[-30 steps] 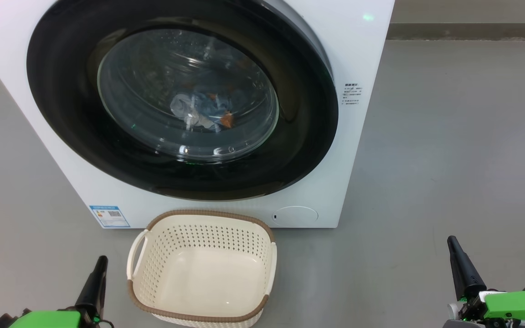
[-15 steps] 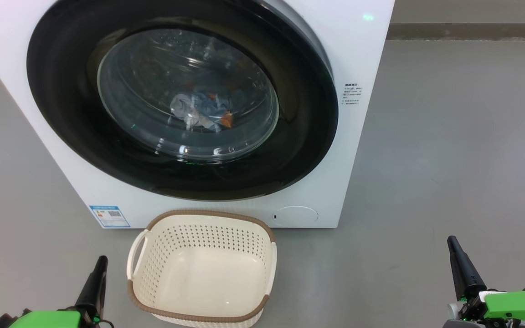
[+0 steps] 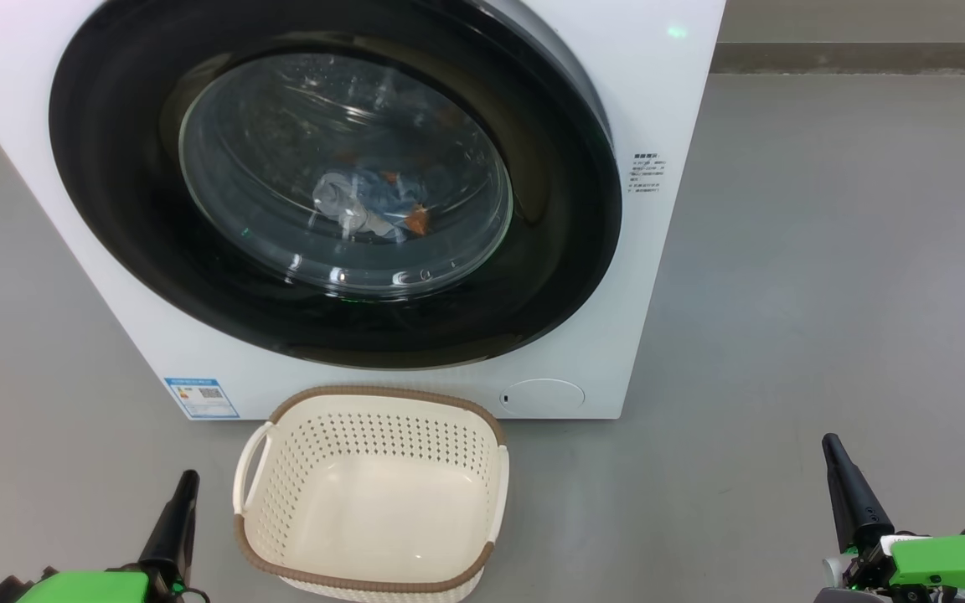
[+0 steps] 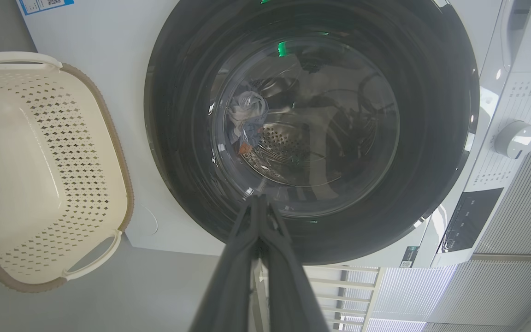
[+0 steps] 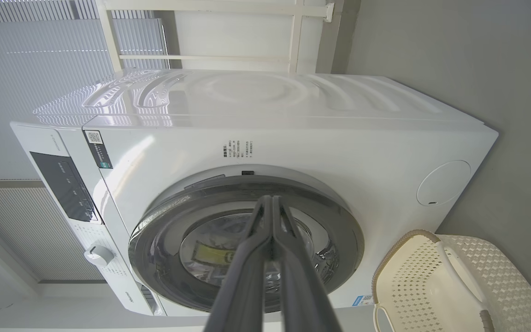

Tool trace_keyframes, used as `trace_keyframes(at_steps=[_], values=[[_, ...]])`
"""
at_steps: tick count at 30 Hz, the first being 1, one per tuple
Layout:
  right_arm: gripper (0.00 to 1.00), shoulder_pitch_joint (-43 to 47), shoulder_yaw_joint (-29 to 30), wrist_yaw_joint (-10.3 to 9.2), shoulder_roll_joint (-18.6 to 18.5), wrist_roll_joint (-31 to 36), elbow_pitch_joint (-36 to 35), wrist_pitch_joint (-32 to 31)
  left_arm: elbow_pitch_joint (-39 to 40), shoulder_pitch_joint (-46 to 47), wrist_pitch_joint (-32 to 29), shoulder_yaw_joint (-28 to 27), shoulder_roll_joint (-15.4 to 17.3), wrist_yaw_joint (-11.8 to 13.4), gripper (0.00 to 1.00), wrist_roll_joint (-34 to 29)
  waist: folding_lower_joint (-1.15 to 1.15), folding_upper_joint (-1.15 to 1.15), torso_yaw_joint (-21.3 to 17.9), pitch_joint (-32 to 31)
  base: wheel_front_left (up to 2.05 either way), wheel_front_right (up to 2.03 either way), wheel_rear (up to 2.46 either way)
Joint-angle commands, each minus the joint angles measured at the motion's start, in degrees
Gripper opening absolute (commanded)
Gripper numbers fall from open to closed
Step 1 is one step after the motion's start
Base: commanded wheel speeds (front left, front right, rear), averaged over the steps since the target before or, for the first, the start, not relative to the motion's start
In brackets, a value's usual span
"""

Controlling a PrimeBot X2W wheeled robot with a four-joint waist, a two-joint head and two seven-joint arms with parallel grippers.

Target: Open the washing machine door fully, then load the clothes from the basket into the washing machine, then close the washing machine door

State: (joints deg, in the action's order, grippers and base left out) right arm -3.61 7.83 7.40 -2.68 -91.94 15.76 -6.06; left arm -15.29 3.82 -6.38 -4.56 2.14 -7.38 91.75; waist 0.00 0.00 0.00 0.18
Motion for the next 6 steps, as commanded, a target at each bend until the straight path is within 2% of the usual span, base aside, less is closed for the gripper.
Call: trace_keyframes(at_steps=[1, 6], values=[[0.0, -2.58, -1.25, 0.09, -0.2, -0.18, -1.73, -0.47, 1.26, 2.38, -0.16, -2.02, 0.74, -0.11, 0.0, 0.36, 0.0, 0.0, 0.0, 0.0, 0.0, 0.0, 0.0], [0.0, -2.58, -1.26, 0.09, -0.2, -0.19, -1.73, -0.47, 1.25, 2.38, -0.16, -2.02, 0.74, -0.11, 0.0, 0.36, 0.0, 0.0, 0.0, 0.0, 0.0, 0.0, 0.0]])
